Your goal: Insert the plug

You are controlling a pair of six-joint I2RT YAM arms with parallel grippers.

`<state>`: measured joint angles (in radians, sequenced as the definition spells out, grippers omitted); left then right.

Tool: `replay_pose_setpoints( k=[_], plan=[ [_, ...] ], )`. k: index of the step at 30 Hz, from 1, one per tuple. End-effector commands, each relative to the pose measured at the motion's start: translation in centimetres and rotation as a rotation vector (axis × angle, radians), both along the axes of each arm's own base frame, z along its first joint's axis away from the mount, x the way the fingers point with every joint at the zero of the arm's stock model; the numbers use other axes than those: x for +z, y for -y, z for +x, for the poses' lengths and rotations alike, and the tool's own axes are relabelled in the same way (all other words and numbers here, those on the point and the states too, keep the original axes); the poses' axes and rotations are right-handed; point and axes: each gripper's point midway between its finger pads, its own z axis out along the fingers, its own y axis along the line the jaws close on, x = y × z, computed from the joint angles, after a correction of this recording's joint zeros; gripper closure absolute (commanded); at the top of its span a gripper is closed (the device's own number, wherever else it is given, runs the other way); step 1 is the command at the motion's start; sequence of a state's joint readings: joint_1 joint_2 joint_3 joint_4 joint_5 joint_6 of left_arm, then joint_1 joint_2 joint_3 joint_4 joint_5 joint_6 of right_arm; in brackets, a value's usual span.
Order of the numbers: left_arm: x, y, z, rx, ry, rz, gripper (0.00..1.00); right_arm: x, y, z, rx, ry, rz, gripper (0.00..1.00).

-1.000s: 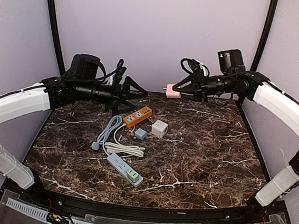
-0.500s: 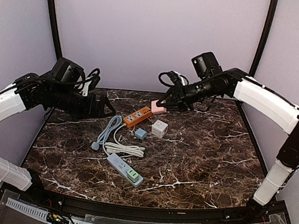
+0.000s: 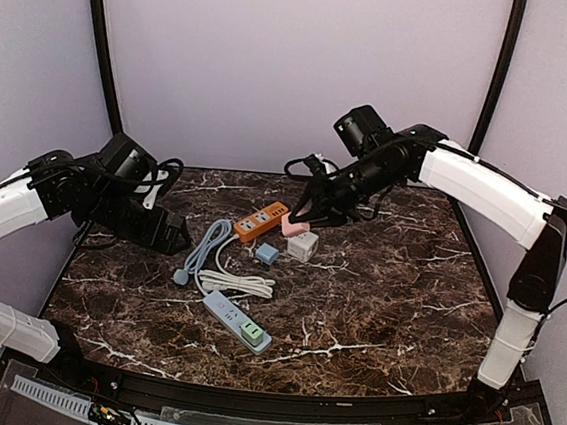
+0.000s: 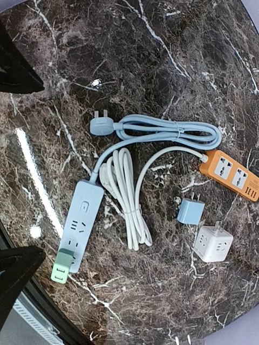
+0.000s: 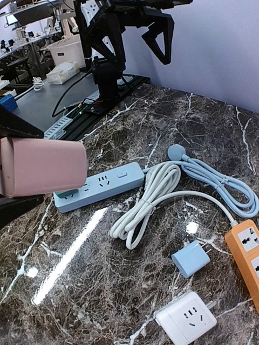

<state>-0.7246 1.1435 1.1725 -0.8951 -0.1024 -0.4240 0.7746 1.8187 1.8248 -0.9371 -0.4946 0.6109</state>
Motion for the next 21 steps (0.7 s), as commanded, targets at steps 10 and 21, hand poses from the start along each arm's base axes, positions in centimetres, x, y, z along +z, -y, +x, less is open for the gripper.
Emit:
replay_pose_setpoints(
  k=[10, 21],
  plan=[
    [-2.0, -3.9, -1.5, 0.005, 0.085, 0.098, 0.01, -1.6, -3.0, -1.2, 0.040, 0.062, -0.146, 1.00],
    [-2.4, -4.9, -1.9, 0.023, 0.147, 0.076, 0.01, -4.6, -5.5, -3.3, 0.130, 0.057, -0.212, 1.00]
  ],
)
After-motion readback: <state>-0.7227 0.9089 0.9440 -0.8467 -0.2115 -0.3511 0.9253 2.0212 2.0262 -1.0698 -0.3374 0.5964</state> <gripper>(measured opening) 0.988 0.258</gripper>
